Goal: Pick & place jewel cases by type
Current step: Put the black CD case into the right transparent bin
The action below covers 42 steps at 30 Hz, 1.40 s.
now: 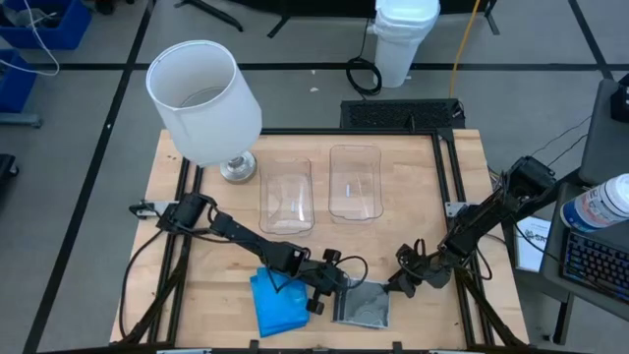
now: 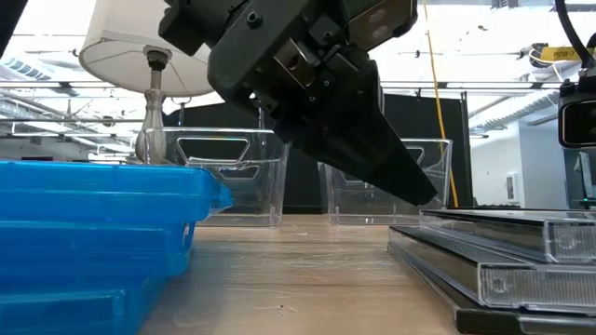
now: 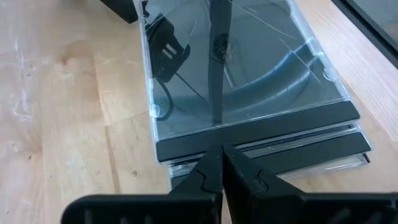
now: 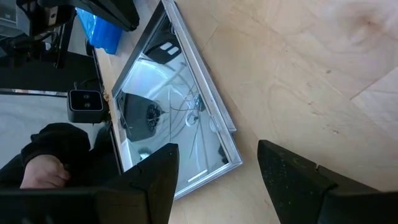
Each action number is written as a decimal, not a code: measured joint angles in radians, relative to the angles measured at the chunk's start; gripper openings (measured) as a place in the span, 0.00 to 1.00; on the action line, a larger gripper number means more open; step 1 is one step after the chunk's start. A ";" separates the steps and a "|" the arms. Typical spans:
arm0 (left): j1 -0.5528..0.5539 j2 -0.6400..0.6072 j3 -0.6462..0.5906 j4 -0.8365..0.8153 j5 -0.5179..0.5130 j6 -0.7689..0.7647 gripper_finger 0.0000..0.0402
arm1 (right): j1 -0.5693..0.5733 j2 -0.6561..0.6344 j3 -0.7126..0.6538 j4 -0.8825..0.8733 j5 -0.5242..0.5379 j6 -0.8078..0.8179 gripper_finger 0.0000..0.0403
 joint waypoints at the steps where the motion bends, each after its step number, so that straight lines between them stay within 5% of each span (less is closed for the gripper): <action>1: 0.001 0.000 0.000 0.003 0.000 0.000 0.01 | 0.000 0.000 0.000 0.000 0.000 0.000 0.52; 42: 0.001 0.042 0.000 0.081 0.014 0.001 0.04 | 0.164 -0.001 0.001 -0.056 0.090 0.163 0.52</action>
